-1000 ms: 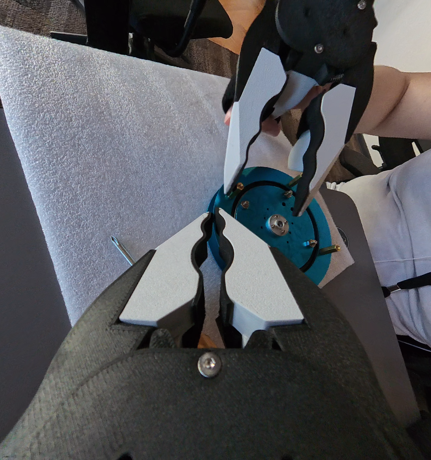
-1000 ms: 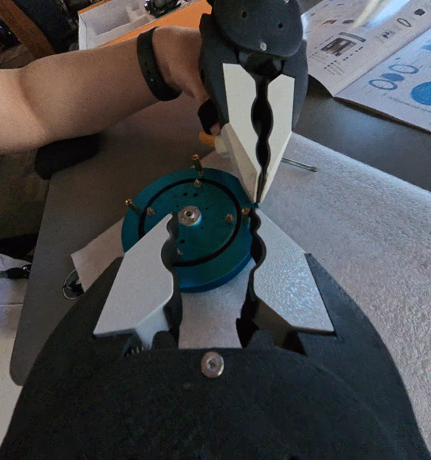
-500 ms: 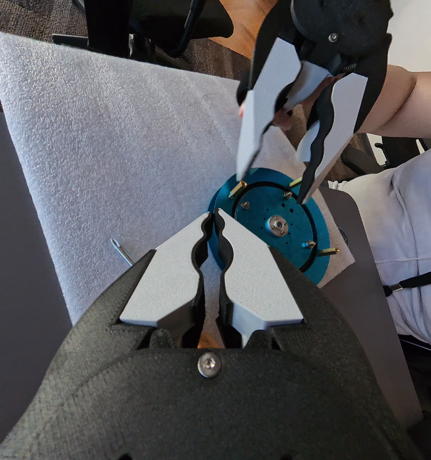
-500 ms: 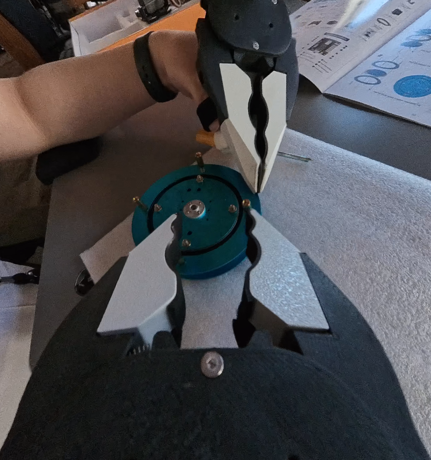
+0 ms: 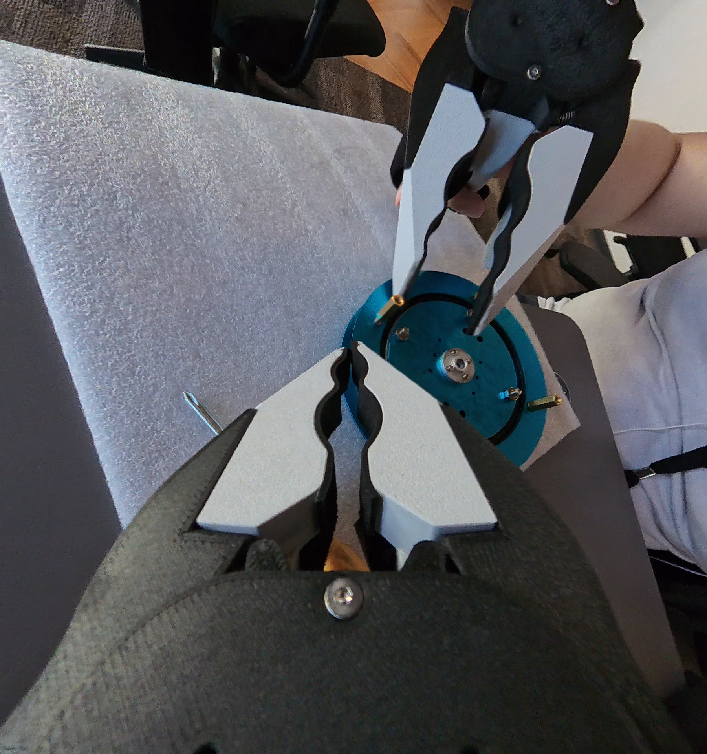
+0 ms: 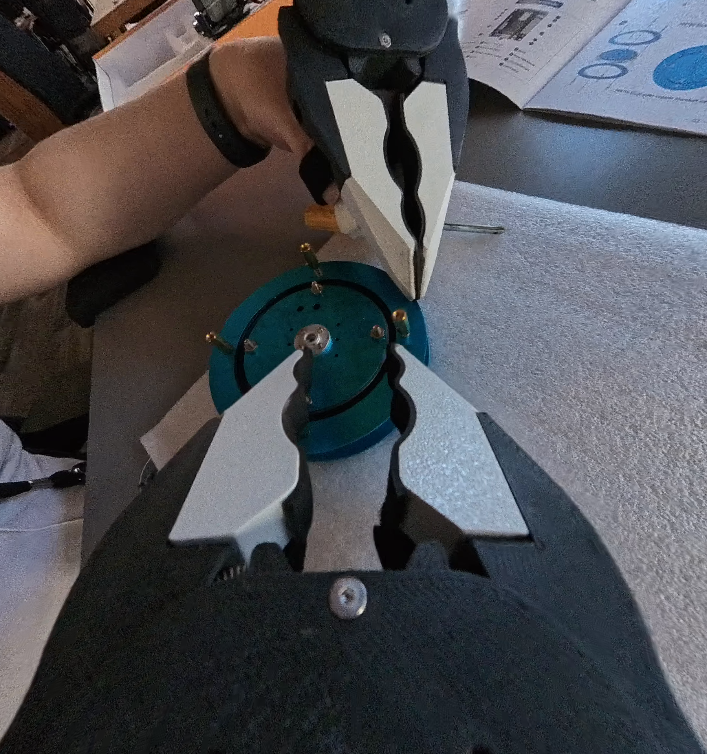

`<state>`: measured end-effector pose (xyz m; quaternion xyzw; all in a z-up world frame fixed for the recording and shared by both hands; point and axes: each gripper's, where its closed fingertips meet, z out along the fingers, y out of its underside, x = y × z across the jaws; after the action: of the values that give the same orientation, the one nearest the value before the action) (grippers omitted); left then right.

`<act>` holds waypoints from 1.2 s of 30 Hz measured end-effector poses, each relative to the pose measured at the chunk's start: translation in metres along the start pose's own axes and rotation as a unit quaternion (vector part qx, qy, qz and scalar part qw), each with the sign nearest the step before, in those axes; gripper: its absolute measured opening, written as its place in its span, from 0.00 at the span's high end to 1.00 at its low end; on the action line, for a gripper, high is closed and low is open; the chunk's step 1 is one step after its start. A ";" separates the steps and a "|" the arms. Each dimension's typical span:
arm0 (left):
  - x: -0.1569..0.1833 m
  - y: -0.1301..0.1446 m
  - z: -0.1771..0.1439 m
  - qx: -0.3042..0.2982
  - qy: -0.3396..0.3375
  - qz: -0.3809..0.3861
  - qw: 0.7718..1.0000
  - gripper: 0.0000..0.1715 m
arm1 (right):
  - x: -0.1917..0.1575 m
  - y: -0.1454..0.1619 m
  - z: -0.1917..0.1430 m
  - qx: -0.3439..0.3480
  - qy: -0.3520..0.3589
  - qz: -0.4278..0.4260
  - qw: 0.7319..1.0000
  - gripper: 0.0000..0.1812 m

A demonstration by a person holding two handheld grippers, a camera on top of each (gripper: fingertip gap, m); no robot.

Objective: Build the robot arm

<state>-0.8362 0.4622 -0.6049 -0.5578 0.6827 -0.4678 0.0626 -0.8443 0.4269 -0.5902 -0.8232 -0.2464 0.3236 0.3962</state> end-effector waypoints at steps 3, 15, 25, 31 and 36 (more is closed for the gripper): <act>0.005 -0.006 -0.003 0.020 0.021 -0.012 1.000 1.00 | 0.008 -0.011 -0.008 0.004 0.024 -0.035 0.999 0.80; 0.019 -0.016 -0.004 0.029 0.009 0.063 0.998 0.94 | 0.016 -0.020 -0.011 -0.073 0.032 -0.171 0.982 0.89; 0.011 -0.009 -0.003 0.021 0.003 0.047 0.999 0.92 | 0.025 -0.009 0.009 -0.226 0.031 -0.252 0.941 0.97; 0.008 -0.005 0.006 0.013 0.010 0.018 1.000 0.95 | 0.028 -0.006 0.008 -0.246 0.052 -0.170 0.953 0.97; 0.007 -0.005 0.004 0.006 -0.003 0.028 1.000 0.95 | 0.031 -0.007 0.010 -0.190 0.150 0.030 0.970 0.97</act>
<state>-0.8328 0.4545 -0.6012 -0.5398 0.6948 -0.4683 0.0812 -0.8322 0.4564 -0.5993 -0.9294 -0.2165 0.1553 0.2555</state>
